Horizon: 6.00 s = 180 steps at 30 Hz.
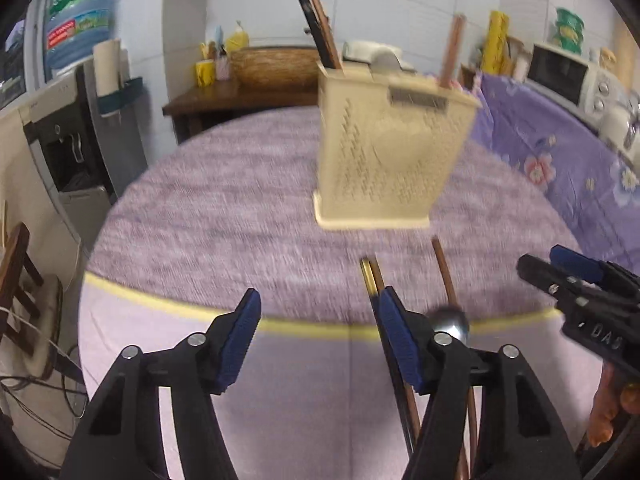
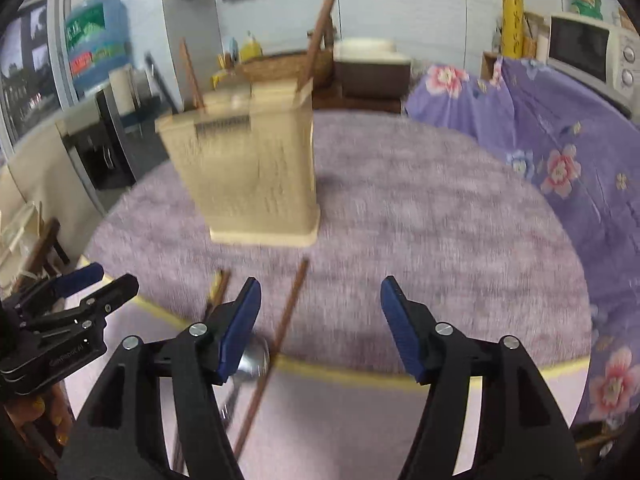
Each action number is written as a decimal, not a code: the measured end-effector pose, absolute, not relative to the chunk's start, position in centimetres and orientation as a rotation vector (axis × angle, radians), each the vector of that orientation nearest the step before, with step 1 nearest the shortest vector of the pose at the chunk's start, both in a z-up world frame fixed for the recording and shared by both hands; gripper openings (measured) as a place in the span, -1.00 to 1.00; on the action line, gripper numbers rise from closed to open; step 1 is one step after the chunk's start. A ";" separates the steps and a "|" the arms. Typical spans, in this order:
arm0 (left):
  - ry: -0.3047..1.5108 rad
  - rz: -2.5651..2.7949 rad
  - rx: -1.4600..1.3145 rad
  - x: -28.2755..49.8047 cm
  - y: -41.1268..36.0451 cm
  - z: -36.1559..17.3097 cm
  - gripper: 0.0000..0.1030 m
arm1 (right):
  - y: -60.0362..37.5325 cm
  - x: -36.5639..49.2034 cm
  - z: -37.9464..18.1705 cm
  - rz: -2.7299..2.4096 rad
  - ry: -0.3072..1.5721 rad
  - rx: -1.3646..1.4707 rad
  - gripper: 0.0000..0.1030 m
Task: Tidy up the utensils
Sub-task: 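Bring both open tools back down to the remaining utensils, then grasp the black yellow-tipped chopstick with the left tool while the right tool grasps a brown chopstick, then lift both held chopsticks up and lower them into the cream holder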
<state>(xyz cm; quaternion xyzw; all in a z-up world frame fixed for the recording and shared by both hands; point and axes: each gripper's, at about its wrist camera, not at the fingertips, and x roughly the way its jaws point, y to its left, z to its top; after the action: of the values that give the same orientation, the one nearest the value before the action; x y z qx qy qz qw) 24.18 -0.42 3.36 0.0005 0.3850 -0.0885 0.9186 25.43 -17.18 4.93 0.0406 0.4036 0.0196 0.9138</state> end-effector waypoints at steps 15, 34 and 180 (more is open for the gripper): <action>0.896 -0.196 -0.039 20.5 -1.0 -1.1 0.00 | -13.5 20.5 -0.3 0.064 0.981 -0.006 0.40; 0.924 -0.248 -0.017 20.3 -2.7 -1.6 -0.03 | -16.3 19.6 -0.5 -0.024 0.993 0.018 0.41; 0.373 -0.281 -0.163 33.5 1.5 25.0 -0.97 | -18.6 38.2 29.1 0.279 0.421 0.098 -0.85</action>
<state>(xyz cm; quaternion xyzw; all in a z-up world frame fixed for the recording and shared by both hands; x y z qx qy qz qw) 33.51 1.52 25.04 -0.0808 0.1845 -0.1393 0.9696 38.18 -18.61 29.13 0.0485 0.2080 0.1381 0.9671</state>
